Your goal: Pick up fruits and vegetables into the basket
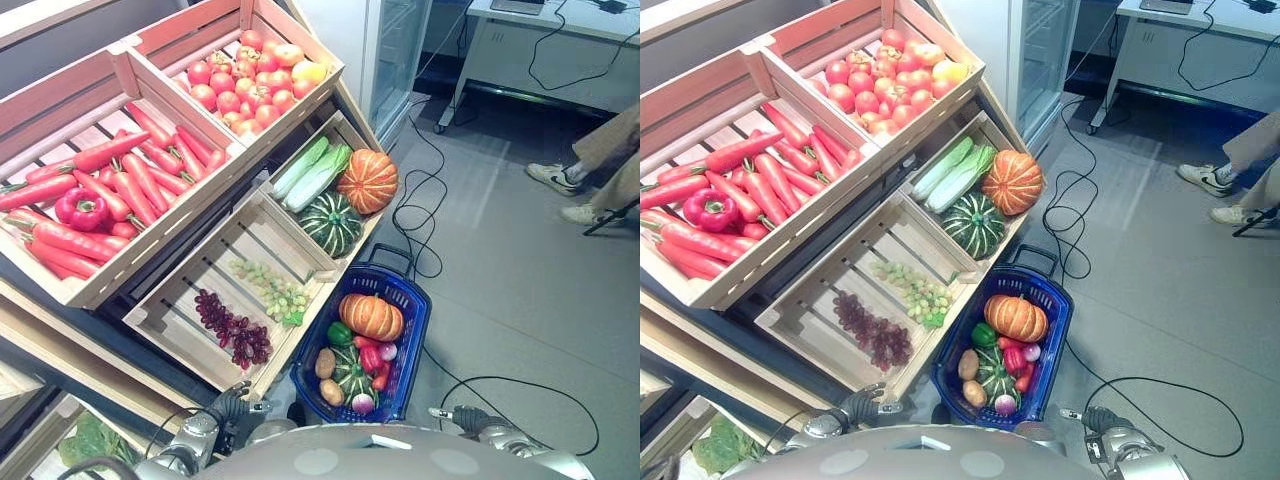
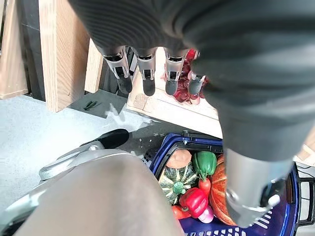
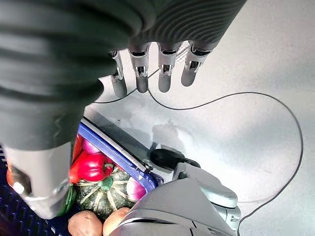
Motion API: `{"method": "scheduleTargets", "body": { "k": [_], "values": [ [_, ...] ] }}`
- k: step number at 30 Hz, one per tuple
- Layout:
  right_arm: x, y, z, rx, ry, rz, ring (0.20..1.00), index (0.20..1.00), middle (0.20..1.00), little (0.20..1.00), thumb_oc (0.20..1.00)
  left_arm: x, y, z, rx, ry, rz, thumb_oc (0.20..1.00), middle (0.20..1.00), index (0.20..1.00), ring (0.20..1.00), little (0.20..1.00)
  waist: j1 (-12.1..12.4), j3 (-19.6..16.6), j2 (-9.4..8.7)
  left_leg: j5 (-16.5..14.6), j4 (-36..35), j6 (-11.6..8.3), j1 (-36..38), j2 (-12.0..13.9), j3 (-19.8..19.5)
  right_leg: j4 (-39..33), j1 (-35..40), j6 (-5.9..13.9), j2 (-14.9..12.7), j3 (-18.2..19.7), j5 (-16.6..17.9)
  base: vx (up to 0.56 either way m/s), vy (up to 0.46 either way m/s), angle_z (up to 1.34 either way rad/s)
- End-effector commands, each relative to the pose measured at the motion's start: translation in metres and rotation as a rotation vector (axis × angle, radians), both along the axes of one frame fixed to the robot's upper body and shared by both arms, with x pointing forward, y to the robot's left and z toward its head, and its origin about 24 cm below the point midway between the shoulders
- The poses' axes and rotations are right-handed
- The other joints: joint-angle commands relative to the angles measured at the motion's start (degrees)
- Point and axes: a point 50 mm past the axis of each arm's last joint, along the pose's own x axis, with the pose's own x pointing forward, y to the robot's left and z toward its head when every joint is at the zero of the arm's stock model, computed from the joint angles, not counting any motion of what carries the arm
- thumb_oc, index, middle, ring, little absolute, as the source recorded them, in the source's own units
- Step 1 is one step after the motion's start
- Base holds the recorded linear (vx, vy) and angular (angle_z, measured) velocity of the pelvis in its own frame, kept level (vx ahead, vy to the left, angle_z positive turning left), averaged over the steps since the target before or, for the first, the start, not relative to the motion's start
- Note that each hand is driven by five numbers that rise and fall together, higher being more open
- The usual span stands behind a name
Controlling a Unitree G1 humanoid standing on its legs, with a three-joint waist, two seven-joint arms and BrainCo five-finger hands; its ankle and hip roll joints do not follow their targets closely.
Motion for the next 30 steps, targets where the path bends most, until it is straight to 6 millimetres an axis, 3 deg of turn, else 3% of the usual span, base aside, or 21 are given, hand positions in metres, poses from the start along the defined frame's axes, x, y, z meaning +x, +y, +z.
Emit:
{"method": "scheduleTargets", "body": {
  "k": [1,30],
  "values": [
    [0.0134,0.0043,0.0010,0.000,-0.007,-0.005,1.000,1.000,1.000,1.000,1.000,0.0201,0.0108,0.0062,0.009,-0.046,0.044,1.000,1.000,1.000,1.000,1.000,1.33,1.17,-2.64,-3.19,0.28,-1.46,0.65,2.22,-0.66,0.47,-0.85,6.00,-6.27,1.28,2.74,0.00,0.000,0.00],
    [0.0120,0.0032,0.0010,0.001,-0.006,-0.013,1.000,1.000,1.000,1.000,1.000,0.0206,0.0112,0.0068,-0.001,-0.059,0.063,1.000,1.000,1.000,1.000,1.000,1.13,1.16,-2.19,-3.43,0.28,-1.45,1.07,2.13,-0.54,0.47,-0.39,5.92,-6.30,1.19,2.36,0.00,0.000,0.00]
  ]
}}
